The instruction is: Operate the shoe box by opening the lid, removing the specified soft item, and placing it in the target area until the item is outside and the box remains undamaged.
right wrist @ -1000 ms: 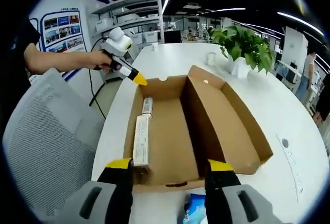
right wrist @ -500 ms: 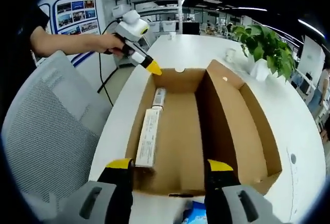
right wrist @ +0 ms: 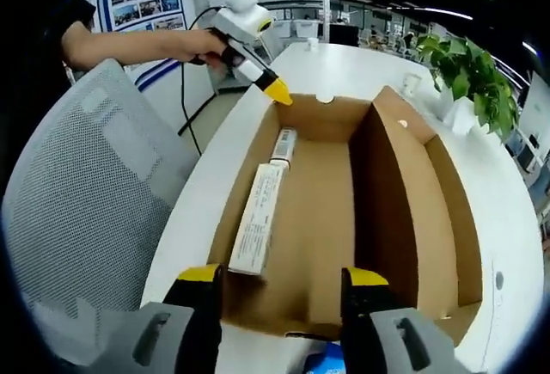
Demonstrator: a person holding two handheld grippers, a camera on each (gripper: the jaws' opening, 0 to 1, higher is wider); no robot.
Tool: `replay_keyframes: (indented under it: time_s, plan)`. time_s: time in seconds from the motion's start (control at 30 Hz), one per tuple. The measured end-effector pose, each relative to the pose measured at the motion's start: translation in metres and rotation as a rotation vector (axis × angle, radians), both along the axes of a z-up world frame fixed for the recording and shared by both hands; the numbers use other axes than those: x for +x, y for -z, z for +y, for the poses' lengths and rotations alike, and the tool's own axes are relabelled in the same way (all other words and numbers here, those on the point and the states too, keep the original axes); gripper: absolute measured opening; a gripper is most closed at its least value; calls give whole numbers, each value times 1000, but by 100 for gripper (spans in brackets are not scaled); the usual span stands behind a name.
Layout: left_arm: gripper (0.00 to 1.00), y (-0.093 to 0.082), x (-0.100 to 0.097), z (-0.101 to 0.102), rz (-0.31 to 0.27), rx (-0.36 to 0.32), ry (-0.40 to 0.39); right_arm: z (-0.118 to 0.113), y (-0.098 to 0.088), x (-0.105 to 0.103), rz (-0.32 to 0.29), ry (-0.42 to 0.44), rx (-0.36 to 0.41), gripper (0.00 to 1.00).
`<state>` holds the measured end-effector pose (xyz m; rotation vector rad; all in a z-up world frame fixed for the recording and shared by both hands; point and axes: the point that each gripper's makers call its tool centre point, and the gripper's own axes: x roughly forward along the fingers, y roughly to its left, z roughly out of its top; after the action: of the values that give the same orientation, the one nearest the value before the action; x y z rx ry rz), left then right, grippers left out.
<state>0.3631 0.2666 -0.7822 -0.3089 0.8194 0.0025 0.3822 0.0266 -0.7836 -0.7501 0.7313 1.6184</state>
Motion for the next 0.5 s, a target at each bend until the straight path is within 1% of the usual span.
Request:
replay_keyframes:
  time_s: [0.2,0.33,0.4,0.5]
  plan:
    - [3,0,0,0,-2,1,0,7,4,-4,24,15,13,53]
    - [3,-1,-1,-1,-3,-2,-2,10,10,-4,10,19,7,52]
    - [3,-1,-1,-1,-3,-3,-2,9,14,-4,-9,12,-9,52]
    - [3,-1,-1,-1,-4,-5,-4,9,13,-3,-17,12,-5,52]
